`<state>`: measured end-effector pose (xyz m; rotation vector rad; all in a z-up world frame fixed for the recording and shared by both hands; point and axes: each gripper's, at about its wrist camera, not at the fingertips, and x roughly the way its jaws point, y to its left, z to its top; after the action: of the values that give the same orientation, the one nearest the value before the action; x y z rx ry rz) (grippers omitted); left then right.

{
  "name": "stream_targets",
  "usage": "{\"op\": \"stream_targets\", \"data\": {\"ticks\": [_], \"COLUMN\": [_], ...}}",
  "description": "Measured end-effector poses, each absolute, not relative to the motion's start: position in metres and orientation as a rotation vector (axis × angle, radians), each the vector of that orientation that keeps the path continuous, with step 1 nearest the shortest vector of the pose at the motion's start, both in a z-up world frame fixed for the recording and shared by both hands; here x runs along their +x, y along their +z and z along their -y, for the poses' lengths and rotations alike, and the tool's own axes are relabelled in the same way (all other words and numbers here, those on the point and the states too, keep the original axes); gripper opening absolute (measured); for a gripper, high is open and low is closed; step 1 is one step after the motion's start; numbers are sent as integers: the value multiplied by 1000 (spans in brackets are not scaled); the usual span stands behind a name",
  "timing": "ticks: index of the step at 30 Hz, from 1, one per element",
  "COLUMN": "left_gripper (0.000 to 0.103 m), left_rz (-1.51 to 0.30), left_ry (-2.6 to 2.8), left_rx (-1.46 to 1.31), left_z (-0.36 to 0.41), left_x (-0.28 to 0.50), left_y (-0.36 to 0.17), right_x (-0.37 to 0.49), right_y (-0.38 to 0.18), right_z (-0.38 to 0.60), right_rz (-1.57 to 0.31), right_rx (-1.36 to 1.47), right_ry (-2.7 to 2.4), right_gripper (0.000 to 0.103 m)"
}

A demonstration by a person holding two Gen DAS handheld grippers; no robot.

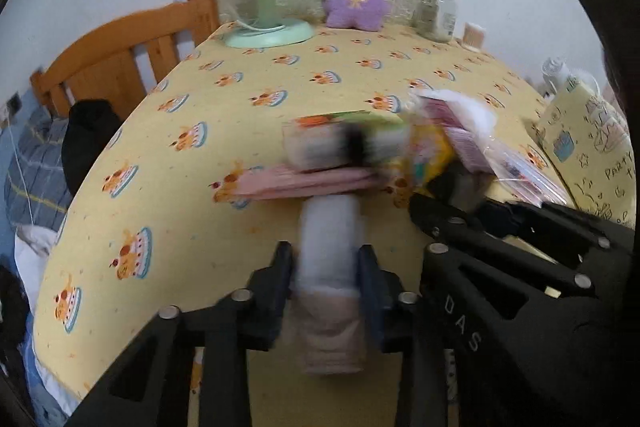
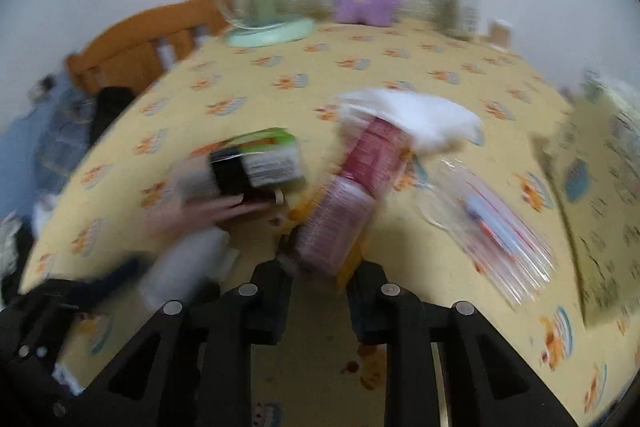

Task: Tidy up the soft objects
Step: 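Grasp the rolled socks with the left tool while the right tool grasps the snack box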

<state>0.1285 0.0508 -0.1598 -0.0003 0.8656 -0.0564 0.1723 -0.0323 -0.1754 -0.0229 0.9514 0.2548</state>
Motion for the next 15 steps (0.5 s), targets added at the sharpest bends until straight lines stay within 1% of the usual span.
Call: {"op": "stream_targets", "data": {"ticks": [3, 8, 10, 15], "left_gripper": [21, 21, 21, 21], "left_rz": [-858, -842, -828, -756], "left_ry": [-50, -54, -60, -78], "left_rx": [18, 5, -6, 16], "left_z": [-42, -27, -22, -3], "left_x": [125, 120, 119, 113], "left_y": [-159, -150, -140, -109], "right_x": [171, 159, 160, 154], "right_y": [-172, -162, -156, -127], "right_z": [34, 50, 59, 76], "right_rz": [-937, -904, -917, -847], "right_rx": [-77, -46, -21, 5], "right_ry": [268, 300, 303, 305], "right_gripper": [23, 23, 23, 23]}}
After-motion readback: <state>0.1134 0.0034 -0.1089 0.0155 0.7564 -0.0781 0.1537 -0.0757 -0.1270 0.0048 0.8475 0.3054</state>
